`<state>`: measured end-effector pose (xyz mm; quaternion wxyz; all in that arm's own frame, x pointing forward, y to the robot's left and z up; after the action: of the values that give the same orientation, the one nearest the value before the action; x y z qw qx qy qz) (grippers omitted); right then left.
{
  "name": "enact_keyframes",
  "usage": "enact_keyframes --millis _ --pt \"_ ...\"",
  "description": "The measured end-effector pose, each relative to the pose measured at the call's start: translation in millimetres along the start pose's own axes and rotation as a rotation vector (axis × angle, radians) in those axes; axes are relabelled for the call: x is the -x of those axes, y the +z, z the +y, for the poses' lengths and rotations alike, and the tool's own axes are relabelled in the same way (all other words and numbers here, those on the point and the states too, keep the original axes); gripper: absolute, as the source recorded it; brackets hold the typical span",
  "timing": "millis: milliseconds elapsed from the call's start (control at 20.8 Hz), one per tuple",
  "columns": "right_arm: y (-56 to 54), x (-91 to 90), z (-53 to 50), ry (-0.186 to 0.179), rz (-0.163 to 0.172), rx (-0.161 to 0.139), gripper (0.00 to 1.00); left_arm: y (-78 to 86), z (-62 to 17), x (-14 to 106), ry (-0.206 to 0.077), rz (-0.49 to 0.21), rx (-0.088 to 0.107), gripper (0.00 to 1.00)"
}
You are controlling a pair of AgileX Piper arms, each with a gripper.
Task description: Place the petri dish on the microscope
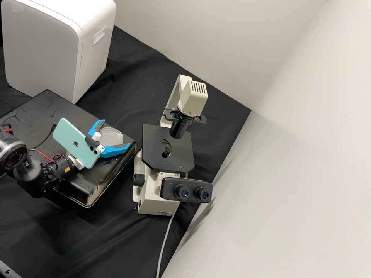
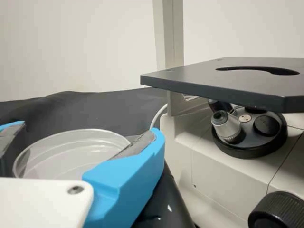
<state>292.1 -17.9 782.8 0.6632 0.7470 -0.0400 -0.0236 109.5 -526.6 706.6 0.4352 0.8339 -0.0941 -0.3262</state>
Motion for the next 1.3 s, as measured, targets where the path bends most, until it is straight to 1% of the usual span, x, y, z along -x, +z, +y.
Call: enact_keyframes --millis 96,144,576,960,1104,1200,1296 --pt "-0.9 0.2 0.7 0.002 0.003 0.000 0.00 0.7 -0.1 0.2 -0.001 -0.004 0.000 1.00" --pt "-1.5 0.3 1.0 0.003 0.006 0.000 1.00 0.7 -0.1 0.2 -0.001 -0.004 0.000 1.00" --pt "-1.5 0.7 0.8 -0.001 0.005 0.001 1.00 -0.4 0.1 -0.1 0.000 0.003 0.000 1.00" --pt "-2.6 0.8 -0.8 -0.018 0.018 0.008 1.00 -5.1 1.0 -1.1 0.006 0.029 -0.001 1.00" --pt "-4.8 1.4 0.8 -0.020 0.018 0.009 1.00 -6.4 1.3 -1.4 0.008 0.036 -0.002 1.00" --pt "-7.2 2.6 2.7 -0.016 0.024 0.008 1.00 -6.4 1.3 -1.4 0.008 0.036 -0.002 1.00" --pt "-6.4 5.7 2.3 -0.020 0.019 0.008 1.00 -6.4 1.3 -1.4 0.008 0.036 -0.002 1.00"
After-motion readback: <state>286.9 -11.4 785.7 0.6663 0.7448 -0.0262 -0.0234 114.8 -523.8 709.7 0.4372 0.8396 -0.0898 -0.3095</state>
